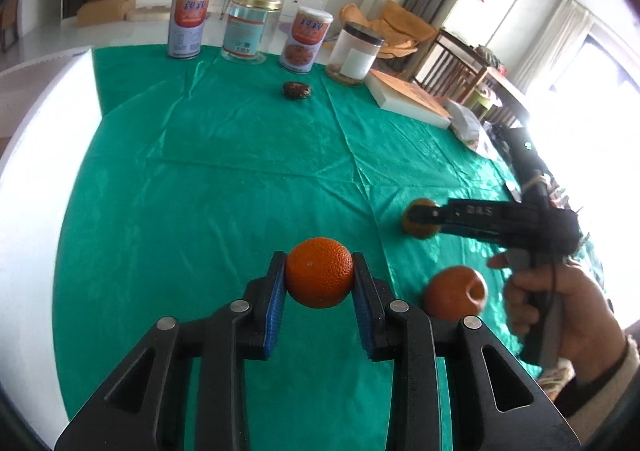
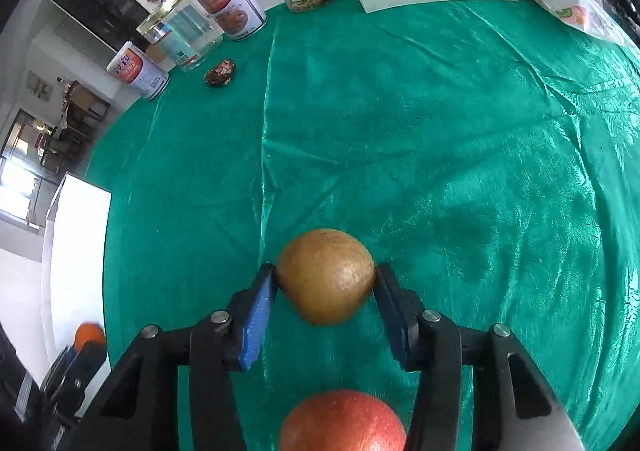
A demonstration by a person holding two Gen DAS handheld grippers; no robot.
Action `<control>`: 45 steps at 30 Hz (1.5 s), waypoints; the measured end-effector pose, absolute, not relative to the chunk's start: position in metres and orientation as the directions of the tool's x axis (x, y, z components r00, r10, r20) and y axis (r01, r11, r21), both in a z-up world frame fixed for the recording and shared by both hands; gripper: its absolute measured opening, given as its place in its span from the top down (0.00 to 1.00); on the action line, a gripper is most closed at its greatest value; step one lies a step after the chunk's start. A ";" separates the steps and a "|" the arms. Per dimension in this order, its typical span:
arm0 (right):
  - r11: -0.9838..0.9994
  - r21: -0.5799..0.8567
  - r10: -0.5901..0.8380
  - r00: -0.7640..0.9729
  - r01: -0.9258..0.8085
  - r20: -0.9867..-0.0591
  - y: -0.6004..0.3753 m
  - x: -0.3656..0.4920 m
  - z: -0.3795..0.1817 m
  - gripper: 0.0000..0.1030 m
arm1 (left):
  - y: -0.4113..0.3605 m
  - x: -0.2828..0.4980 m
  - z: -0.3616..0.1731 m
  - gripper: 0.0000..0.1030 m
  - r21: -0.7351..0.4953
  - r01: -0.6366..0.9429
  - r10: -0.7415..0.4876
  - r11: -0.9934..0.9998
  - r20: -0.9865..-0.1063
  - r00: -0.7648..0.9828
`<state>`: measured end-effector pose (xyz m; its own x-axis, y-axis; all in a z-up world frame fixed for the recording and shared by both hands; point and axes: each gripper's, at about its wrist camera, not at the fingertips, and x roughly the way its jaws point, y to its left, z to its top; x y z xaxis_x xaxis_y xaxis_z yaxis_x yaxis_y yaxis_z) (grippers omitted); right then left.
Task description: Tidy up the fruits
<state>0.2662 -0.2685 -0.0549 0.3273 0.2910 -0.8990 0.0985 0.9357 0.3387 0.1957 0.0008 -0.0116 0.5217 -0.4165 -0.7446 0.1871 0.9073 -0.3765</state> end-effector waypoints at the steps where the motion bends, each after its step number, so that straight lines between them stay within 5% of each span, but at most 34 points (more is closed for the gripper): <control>1: 0.937 0.336 0.285 0.349 0.093 -0.893 -0.267 0.262 -0.048 0.52 | 0.007 0.186 -0.004 0.70 -0.403 0.200 -0.447 0.893 -0.737 0.507; 8: 0.906 0.406 0.418 0.420 -0.125 -0.805 -0.197 0.188 0.036 0.52 | 0.094 0.097 0.084 0.70 -0.567 0.242 -0.604 0.787 -0.629 0.490; 13: 0.762 0.528 0.640 0.311 -0.375 -0.702 -0.073 0.122 0.076 0.52 | 0.191 0.037 0.128 0.70 -0.568 0.120 -0.512 0.815 -0.606 0.608; 18: 0.587 0.584 0.751 0.108 -0.561 -0.652 0.057 0.069 0.084 0.52 | 0.271 0.020 0.080 0.70 -0.468 -0.132 -0.304 0.874 -0.738 0.602; 26: 0.595 0.505 0.602 -0.070 -0.625 -0.796 0.155 0.030 0.033 0.51 | 0.307 0.017 -0.015 0.68 -0.334 -0.303 -0.173 0.893 -0.875 0.453; 29: 0.601 0.523 0.638 -0.031 -0.605 -0.770 0.145 0.033 0.045 0.48 | 0.307 0.016 -0.011 0.38 -0.318 -0.321 -0.142 0.892 -0.872 0.469; 31: 0.598 0.538 0.693 0.047 -0.594 -0.720 0.121 0.040 0.074 0.37 | 0.308 0.014 0.005 0.22 -0.313 -0.319 -0.112 0.894 -0.848 0.518; 37: 0.756 0.411 0.645 0.471 -0.510 -0.602 -0.003 0.045 0.137 0.02 | 0.250 0.024 0.050 0.12 -0.267 -0.119 -0.125 0.956 -0.741 0.660; 41: 0.931 0.337 0.338 0.674 -0.139 -0.657 -0.122 0.039 0.085 0.01 | 0.186 0.046 0.048 0.10 -0.227 0.051 -0.198 0.973 -0.693 0.693; 45: 0.934 0.282 0.076 0.648 0.221 -0.758 -0.234 0.022 0.025 0.01 | 0.143 0.082 0.033 0.10 -0.138 0.067 -0.146 0.988 -0.709 0.690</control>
